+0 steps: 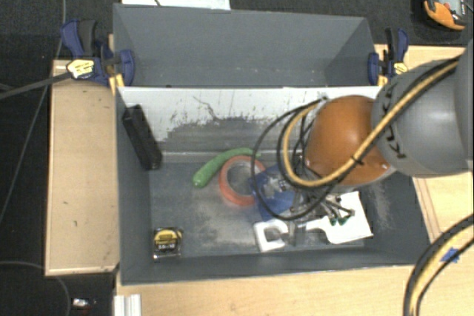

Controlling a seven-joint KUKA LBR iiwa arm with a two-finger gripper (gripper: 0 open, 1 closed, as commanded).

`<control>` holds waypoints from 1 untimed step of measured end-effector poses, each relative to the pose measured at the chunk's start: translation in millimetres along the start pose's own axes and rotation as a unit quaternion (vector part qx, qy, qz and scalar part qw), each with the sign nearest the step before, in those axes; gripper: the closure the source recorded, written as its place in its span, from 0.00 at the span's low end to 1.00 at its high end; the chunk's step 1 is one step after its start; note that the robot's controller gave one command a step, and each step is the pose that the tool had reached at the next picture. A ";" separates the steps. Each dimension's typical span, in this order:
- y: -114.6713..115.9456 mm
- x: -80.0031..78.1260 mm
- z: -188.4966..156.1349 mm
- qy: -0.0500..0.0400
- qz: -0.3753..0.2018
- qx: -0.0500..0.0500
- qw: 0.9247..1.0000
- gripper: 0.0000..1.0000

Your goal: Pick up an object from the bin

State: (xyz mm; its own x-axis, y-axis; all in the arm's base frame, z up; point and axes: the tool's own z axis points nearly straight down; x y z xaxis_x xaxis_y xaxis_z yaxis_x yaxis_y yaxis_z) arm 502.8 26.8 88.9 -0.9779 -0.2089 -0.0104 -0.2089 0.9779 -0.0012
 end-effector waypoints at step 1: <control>7.3 -2.8 -3.5 0.006 0.005 0.000 1.000 0.00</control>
Offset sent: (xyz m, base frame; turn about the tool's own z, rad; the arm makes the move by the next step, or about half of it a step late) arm -0.0058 -0.0255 0.0669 -0.2168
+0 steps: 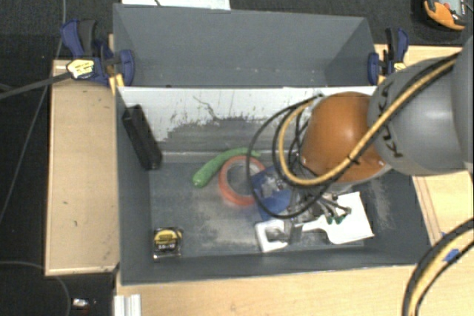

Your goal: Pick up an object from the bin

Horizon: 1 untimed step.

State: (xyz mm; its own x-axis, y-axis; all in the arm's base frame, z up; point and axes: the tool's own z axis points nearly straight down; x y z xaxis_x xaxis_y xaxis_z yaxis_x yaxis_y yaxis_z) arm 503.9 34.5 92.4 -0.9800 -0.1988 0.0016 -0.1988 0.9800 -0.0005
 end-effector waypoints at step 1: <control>-23.5 9.2 -53.4 -0.002 -0.101 0.000 0.995 0.00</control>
Offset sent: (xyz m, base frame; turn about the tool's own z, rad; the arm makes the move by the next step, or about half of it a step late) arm 0.0075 0.0130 0.0307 0.0381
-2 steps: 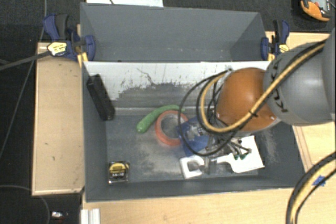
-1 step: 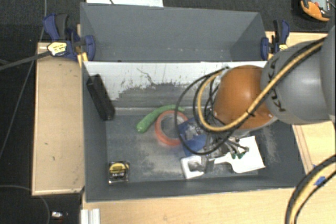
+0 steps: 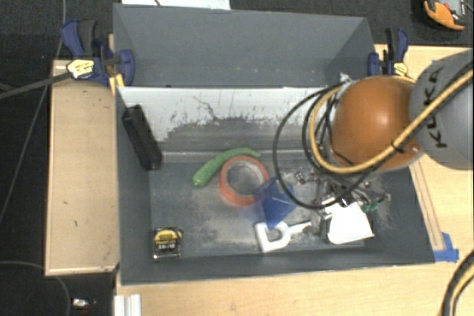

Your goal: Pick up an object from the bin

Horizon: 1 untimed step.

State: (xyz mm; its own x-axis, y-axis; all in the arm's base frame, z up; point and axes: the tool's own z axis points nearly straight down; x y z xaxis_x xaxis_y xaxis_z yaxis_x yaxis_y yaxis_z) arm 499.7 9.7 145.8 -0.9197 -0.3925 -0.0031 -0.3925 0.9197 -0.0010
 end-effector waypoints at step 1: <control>26.5 -23.5 18.5 -0.005 0.120 -0.001 0.993 0.00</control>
Offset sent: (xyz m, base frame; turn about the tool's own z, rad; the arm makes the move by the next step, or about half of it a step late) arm 0.0316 0.0271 -0.0613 0.1859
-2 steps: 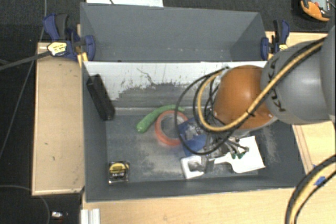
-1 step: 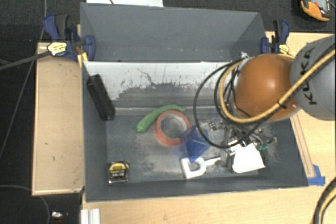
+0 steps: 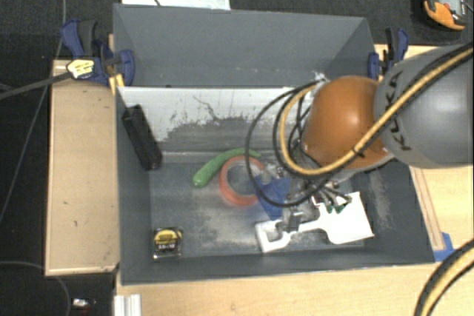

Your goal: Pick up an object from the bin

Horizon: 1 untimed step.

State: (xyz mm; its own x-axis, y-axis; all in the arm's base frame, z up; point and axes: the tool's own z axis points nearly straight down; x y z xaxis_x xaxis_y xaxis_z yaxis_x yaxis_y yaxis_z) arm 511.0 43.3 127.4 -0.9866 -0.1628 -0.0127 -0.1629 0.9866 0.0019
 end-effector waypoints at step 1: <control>-9.9 -19.9 42.4 0.000 -0.026 0.002 1.000 0.00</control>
Offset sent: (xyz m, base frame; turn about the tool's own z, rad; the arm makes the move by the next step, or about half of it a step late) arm 0.0081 0.0083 -0.0187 -0.0520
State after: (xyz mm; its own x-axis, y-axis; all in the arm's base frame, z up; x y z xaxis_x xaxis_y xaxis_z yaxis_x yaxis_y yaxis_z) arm 532.7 36.9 85.2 -0.9767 -0.2143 -0.0136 -0.2143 0.9768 -0.0023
